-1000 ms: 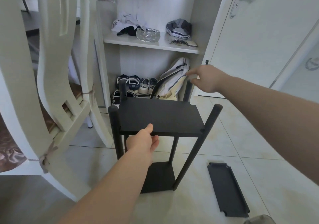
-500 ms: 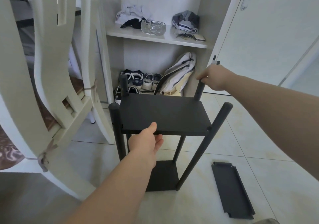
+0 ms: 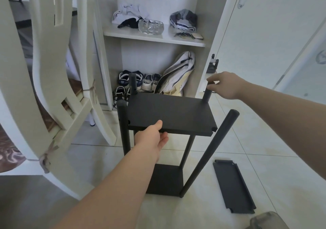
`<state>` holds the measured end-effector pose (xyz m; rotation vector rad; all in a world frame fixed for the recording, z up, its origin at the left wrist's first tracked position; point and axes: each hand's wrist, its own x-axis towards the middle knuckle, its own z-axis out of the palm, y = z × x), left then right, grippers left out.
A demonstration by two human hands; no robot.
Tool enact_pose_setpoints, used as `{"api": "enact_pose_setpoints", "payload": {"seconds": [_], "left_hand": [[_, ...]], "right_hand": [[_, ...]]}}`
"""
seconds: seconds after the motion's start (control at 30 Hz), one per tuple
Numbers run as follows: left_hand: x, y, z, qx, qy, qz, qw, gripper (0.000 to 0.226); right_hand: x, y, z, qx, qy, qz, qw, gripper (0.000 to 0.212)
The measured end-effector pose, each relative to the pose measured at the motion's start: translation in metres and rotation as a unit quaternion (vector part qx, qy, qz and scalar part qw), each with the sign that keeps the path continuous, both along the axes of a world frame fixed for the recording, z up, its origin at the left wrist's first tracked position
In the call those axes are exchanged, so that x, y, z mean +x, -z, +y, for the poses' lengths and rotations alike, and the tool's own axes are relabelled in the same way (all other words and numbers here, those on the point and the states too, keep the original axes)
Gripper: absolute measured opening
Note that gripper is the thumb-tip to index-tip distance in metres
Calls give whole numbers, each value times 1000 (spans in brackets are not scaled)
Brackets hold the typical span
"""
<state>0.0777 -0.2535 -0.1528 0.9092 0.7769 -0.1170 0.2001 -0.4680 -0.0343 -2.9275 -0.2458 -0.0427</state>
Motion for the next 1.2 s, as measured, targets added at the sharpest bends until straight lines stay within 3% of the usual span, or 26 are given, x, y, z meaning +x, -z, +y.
{"api": "enact_pose_setpoints", "payload": {"seconds": [0.1, 0.2, 0.3, 0.4, 0.47, 0.53, 0.63, 0.77, 0.83, 1.2], "left_hand": [[3, -1, 0, 6, 8, 2, 1000, 39], [4, -2, 1, 12, 13, 8, 1000, 36], [5, -3, 2, 15, 16, 11, 1000, 36], [2, -5, 0, 22, 14, 8, 1000, 38], [-1, -8, -2, 23, 16, 3, 1000, 38], [-7, -13, -3, 22, 16, -3, 1000, 38], [-10, -11, -2, 36, 19, -10, 999, 40], [-8, -5, 2, 34, 7, -34, 999, 38], [-9, 2, 1, 45, 16, -30, 998, 35], [-12, 65, -9, 50, -8, 27, 998, 41]], "right_hand": [[-35, -4, 7, 111, 5, -100, 989, 34], [-96, 3, 28, 296, 1, -175, 939, 14], [-151, 31, 53, 440, 32, -113, 890, 16], [-169, 63, 65, 472, 117, 23, 873, 17], [-169, 78, 67, 524, 193, 137, 818, 24], [-168, 88, 69, 596, 242, 228, 731, 46], [-159, 99, 78, 687, 251, 244, 636, 63], [-139, 103, 83, 744, 264, 231, 568, 48], [-134, 108, 82, 748, 283, 234, 553, 40], [-138, 181, 82, 731, 325, 216, 560, 32]]}}
